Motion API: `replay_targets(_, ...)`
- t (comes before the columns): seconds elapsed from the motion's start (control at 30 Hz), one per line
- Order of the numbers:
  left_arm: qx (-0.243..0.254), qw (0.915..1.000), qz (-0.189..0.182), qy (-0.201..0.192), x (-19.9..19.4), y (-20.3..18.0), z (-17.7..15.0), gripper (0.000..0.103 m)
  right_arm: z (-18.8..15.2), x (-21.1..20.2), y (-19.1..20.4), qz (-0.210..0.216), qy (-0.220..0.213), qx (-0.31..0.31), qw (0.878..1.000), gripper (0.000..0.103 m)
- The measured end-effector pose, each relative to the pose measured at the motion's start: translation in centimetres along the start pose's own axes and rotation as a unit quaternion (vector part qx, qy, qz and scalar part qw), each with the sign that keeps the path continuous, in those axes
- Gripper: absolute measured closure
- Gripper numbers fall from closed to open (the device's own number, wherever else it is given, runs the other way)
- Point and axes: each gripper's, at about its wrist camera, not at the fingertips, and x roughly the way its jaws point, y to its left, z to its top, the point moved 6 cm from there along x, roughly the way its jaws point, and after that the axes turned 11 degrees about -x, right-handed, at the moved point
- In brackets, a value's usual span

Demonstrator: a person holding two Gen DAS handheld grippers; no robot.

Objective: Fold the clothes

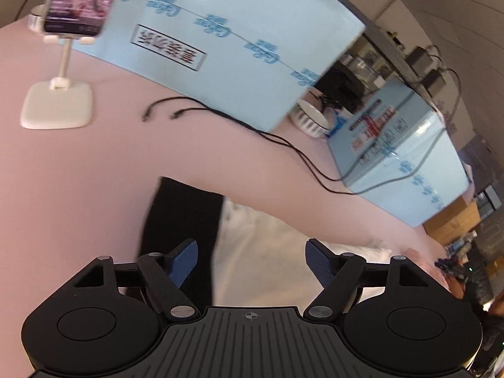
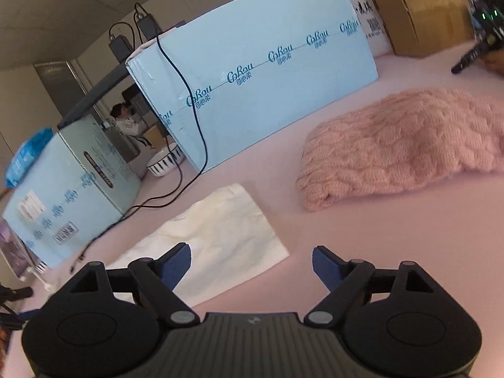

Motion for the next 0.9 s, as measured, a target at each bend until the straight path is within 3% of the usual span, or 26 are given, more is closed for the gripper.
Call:
replay_targets(0.1,0.061,0.9965,0.015,0.055,4.0,-2.0,-1.3,0.018,-2.4,1.6,0.8,0.059,0.075,0.096,0.991,0.016)
replay_targets(0.13,0.063,0.9957,0.019,0.065,5.2,-1.9,-1.5,0.018,-3.4,2.8,0.6,0.072,0.101,0.146,0.981,0.016)
replay_targets(0.23,0.048,0.9954,0.019,0.081,7.7,-1.6,-1.7,0.009,-3.0,3.3,0.1,0.058,0.065,0.186,0.979,0.015)
replay_targets(0.3,0.035,0.9960,0.015,0.081,7.8,-1.5,-1.7,0.008,-2.5,3.8,0.1,0.039,0.050,0.200,0.978,0.013)
replay_targets(0.37,0.049,0.9952,0.015,0.083,7.9,-1.7,-1.9,0.006,-2.0,4.9,0.8,0.037,0.045,0.193,0.979,0.000)
replay_targets(0.63,0.072,0.9942,0.017,0.078,8.0,-2.3,-2.6,0.002,0.0,8.5,1.8,-0.002,0.002,0.189,0.982,0.000)
replay_targets(0.77,0.071,0.9942,0.012,0.080,8.2,-2.3,-2.6,0.000,0.9,9.2,0.8,0.007,-0.008,0.225,0.974,0.000)
replay_targets(0.9,0.075,0.9940,0.010,0.080,8.2,-2.3,-2.6,0.000,0.6,9.1,0.7,0.009,-0.030,0.224,0.974,0.000)
